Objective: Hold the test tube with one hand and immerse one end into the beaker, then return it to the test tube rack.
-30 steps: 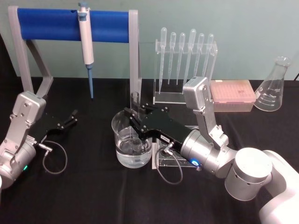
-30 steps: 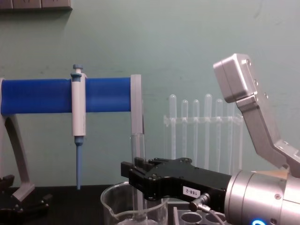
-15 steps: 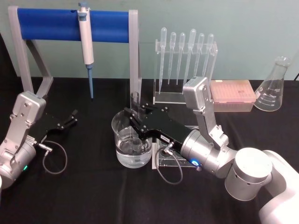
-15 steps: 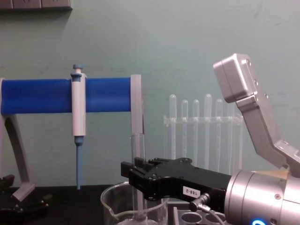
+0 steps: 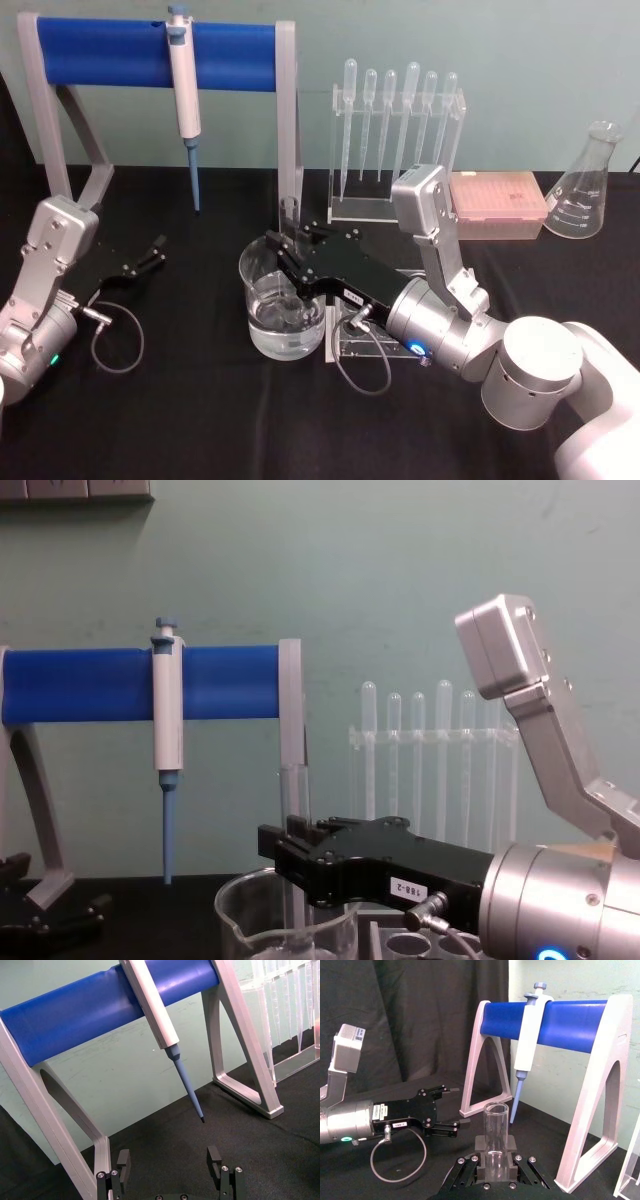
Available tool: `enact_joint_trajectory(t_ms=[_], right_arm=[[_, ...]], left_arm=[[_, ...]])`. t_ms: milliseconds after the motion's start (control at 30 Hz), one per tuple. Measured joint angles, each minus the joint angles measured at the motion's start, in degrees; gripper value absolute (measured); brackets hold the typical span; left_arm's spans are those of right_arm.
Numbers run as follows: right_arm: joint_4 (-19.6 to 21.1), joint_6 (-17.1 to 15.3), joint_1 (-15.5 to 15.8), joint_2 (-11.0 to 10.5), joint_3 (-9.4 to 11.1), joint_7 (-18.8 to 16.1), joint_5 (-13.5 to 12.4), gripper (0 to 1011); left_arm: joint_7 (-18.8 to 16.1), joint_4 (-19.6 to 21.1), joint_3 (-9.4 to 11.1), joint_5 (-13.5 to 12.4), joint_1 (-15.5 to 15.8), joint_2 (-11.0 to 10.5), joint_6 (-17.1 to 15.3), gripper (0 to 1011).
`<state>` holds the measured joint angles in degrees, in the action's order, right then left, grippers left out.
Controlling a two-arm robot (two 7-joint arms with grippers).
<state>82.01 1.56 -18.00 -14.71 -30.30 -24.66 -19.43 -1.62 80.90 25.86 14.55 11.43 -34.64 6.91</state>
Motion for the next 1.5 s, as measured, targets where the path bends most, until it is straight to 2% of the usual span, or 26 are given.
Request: enact_joint_trajectory(t_ms=[1500], right_arm=[[0.0,0.0,0.0,0.0,0.0,0.0,0.0,225]], left_arm=[[0.0,0.0,0.0,0.0,0.0,0.0,0.0,1000]])
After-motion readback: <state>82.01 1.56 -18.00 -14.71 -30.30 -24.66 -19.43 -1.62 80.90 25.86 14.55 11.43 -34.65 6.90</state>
